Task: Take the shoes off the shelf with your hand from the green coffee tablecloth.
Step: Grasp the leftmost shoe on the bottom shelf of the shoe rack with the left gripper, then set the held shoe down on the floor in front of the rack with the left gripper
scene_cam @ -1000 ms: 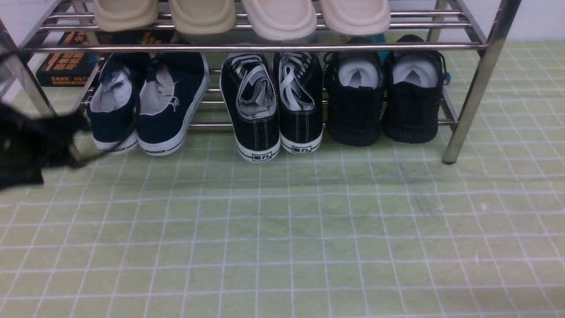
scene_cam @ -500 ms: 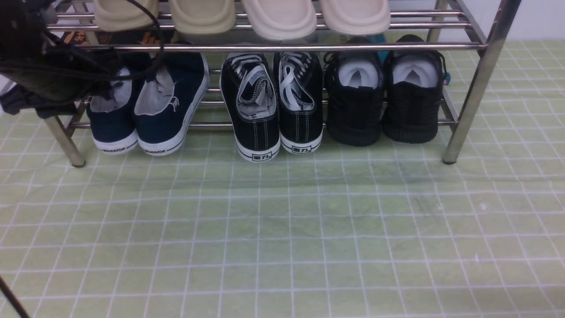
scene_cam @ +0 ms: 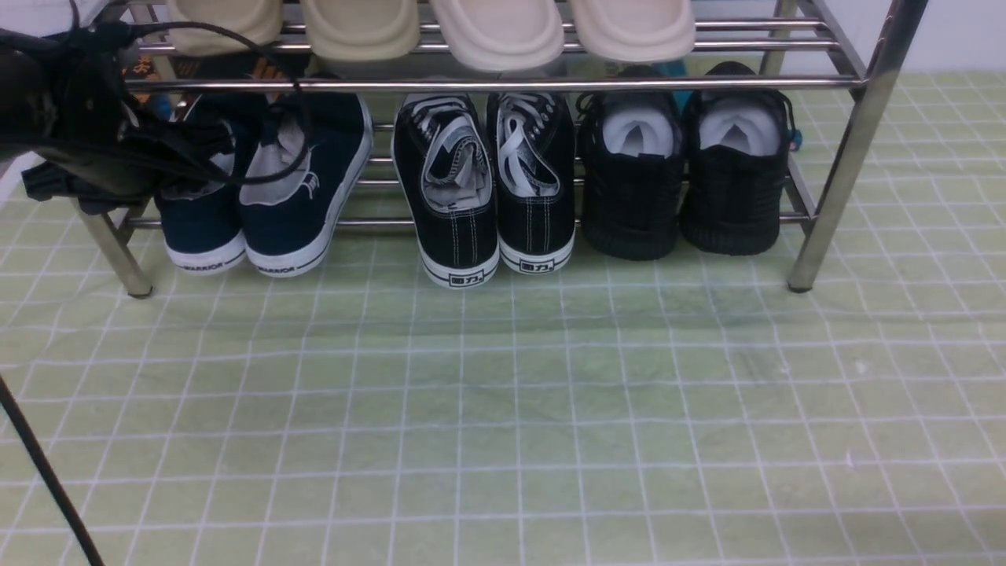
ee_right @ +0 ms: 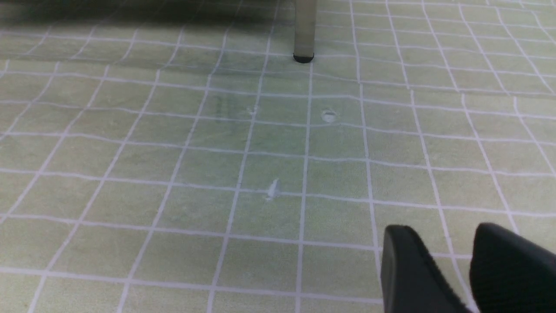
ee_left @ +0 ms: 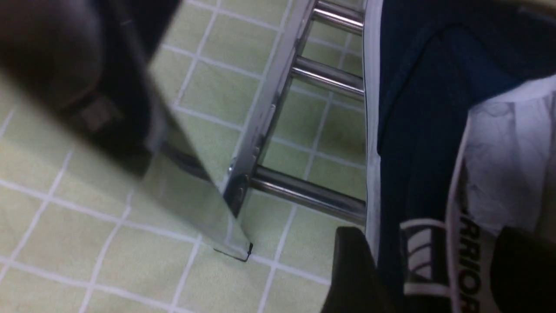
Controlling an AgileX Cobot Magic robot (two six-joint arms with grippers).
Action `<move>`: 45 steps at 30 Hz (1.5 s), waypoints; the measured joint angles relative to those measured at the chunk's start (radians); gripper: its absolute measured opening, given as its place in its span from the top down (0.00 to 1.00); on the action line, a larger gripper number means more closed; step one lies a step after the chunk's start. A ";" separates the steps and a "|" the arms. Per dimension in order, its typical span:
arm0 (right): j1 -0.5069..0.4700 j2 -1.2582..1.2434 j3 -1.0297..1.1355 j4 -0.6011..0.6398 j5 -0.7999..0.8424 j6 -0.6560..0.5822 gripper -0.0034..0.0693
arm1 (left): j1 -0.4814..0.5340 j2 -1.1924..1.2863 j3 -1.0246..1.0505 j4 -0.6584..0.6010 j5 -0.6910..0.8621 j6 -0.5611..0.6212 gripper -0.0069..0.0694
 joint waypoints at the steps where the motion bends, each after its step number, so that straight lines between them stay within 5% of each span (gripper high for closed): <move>1: 0.000 0.000 0.000 0.000 0.000 0.000 0.62 | 0.000 0.005 0.000 0.000 -0.005 0.000 0.35; 5: 0.000 0.000 0.000 0.000 0.000 0.000 0.62 | 0.000 0.023 0.000 0.001 -0.027 0.000 0.40; 13: 0.000 0.000 0.000 0.000 0.000 0.000 0.62 | 0.000 0.005 0.000 0.020 0.006 0.000 0.85; 33: 0.000 0.000 0.000 0.000 0.000 0.000 0.62 | 0.000 -0.538 0.049 0.014 0.791 0.042 0.85; 40: 0.000 0.000 0.000 0.000 0.000 0.000 0.62 | 0.000 -0.669 0.302 -0.163 0.740 0.053 0.85; 45: 0.000 0.000 0.000 0.000 0.000 0.000 0.62 | 0.000 -0.698 0.485 -0.266 0.541 0.056 0.85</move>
